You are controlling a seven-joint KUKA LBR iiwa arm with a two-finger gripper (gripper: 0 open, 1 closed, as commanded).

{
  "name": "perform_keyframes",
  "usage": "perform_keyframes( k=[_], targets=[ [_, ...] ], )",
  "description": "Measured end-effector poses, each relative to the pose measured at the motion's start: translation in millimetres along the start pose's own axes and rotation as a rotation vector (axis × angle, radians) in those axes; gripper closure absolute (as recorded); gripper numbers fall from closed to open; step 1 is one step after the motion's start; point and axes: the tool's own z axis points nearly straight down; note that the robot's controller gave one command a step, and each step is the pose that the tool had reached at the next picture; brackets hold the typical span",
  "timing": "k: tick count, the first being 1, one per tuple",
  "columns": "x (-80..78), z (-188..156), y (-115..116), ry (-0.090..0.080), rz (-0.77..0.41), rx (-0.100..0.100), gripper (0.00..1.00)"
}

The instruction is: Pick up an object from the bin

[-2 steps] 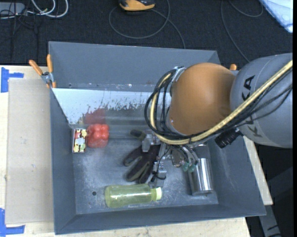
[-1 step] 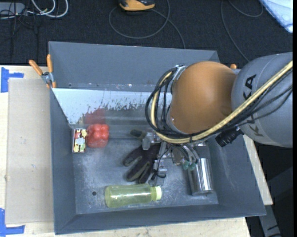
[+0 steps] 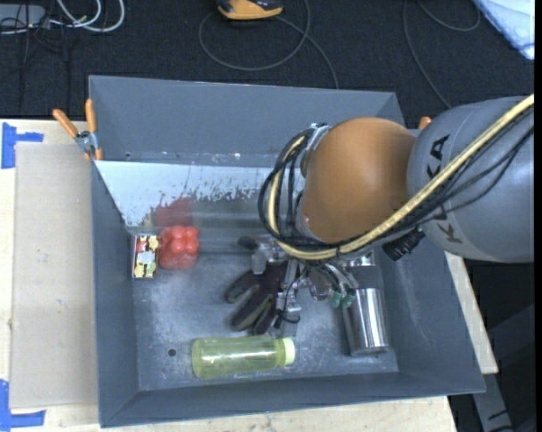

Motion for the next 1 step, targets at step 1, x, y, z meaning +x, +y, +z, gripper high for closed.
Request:
perform_keyframes(
  k=[1],
  targets=[
    [-27.4, 37.6, 7.3, 0.002, 0.017, 0.000, 0.00]
  ],
)
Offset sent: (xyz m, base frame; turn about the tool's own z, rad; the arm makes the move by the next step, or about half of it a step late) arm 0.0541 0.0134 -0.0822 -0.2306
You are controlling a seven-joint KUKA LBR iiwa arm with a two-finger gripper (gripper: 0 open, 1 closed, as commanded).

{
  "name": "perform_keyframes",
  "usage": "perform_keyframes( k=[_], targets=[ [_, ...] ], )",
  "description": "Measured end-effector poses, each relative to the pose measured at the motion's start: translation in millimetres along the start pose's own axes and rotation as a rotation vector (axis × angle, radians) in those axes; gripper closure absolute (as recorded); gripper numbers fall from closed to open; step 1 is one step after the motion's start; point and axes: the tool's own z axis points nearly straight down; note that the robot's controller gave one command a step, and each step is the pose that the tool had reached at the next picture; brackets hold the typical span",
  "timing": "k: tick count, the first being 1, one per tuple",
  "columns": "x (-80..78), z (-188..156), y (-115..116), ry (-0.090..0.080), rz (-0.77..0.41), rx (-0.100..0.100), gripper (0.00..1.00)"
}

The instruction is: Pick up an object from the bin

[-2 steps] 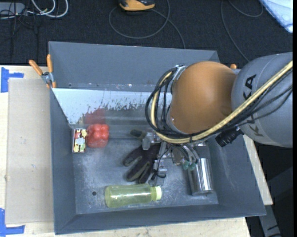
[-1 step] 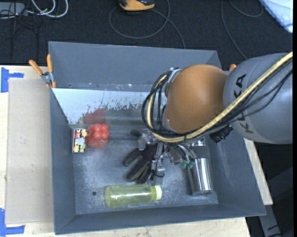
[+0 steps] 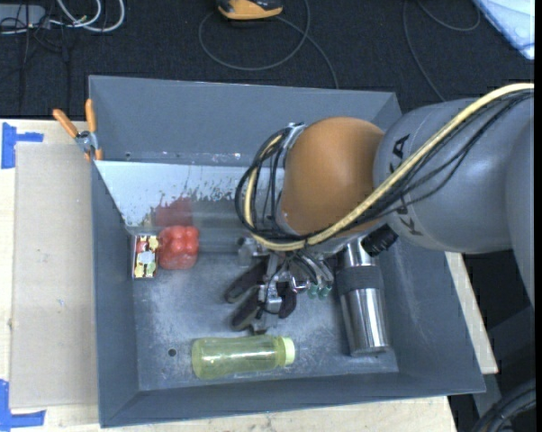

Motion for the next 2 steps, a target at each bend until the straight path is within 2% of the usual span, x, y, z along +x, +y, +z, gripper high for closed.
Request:
perform_keyframes(
  k=[1, 2],
  targets=[
    [-12.1, 22, 2, 0.003, 0.097, 0.000, 0.00],
    [-13.7, 42, -1, 0.002, -0.195, 0.000, 0.00]
  ],
)
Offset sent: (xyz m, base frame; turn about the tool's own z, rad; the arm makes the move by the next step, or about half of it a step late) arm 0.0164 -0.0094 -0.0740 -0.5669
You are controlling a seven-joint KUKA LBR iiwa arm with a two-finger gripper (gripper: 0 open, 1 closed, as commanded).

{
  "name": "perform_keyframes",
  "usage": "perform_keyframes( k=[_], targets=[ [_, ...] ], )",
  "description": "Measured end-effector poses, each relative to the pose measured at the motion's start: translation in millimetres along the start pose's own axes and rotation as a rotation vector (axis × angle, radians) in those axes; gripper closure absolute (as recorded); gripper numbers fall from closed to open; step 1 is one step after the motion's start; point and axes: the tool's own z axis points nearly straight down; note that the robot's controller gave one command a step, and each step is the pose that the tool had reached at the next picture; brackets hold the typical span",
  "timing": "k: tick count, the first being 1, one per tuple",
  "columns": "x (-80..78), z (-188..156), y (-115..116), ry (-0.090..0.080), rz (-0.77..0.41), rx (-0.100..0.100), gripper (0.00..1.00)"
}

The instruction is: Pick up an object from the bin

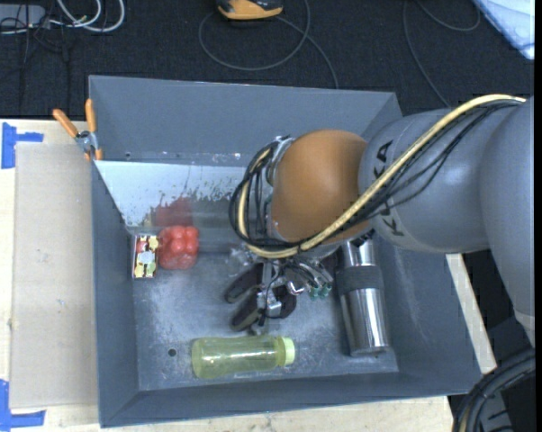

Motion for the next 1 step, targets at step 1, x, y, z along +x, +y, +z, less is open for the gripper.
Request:
perform_keyframes(
  k=[1],
  targets=[
    [9.8, 59.4, -28.7, 0.000, -0.050, -0.004, 1.00]
  ],
)
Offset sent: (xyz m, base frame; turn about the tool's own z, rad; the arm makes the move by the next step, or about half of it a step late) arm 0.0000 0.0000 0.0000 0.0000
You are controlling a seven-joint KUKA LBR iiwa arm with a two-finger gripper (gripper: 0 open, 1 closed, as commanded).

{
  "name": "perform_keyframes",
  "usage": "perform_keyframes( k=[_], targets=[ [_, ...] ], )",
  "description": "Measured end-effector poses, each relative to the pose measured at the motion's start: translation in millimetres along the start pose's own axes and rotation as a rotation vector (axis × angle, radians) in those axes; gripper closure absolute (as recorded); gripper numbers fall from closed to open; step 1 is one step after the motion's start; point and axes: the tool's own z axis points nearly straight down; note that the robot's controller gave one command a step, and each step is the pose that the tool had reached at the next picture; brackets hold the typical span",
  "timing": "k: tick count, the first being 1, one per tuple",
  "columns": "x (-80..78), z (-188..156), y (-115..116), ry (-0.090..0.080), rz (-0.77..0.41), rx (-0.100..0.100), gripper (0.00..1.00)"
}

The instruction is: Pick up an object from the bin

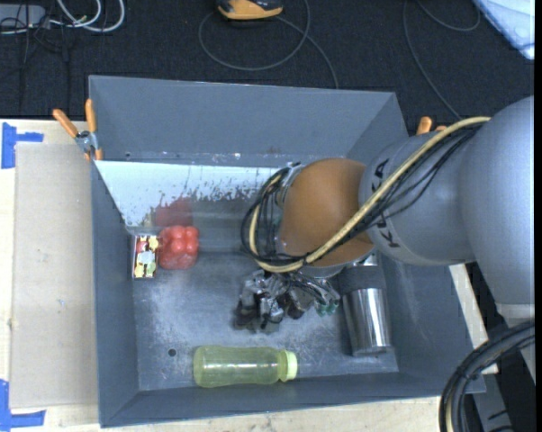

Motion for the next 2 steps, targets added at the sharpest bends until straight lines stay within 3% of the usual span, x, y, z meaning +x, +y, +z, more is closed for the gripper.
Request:
perform_keyframes(
  k=[1, 2],
  targets=[
    [0.0, 0, 0, 0.000, 0.001, 0.000, 1.00],
    [9.0, -150, -7, -0.002, 0.023, 0.000, 1.00]
  ],
)
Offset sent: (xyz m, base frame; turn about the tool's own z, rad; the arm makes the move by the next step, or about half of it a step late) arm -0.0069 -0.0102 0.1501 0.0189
